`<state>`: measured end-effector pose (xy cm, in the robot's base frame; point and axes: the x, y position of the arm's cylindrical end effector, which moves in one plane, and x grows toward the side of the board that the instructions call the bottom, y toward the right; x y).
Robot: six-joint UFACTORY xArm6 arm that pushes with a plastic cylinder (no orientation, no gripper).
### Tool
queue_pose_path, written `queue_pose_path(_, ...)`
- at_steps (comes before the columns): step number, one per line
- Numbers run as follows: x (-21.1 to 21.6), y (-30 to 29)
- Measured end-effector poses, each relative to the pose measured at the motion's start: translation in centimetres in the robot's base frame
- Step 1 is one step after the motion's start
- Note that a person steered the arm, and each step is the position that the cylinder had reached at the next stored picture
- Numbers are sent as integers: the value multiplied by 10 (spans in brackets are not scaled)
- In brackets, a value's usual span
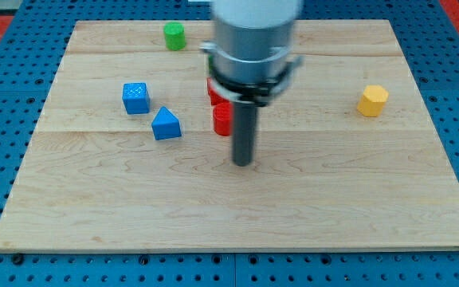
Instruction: Slide the red circle right and a bit up
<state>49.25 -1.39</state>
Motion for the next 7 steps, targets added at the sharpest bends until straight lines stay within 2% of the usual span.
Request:
queue_pose_path(1, -34, -34)
queue_pose_path(2, -68, -32)
queue_pose_path(3, -80, 32)
queue_pose_path(4, -76, 129)
queue_pose_path(5, -66, 69)
queue_pose_path(6, -23, 118)
queue_pose_path(7, -33, 162)
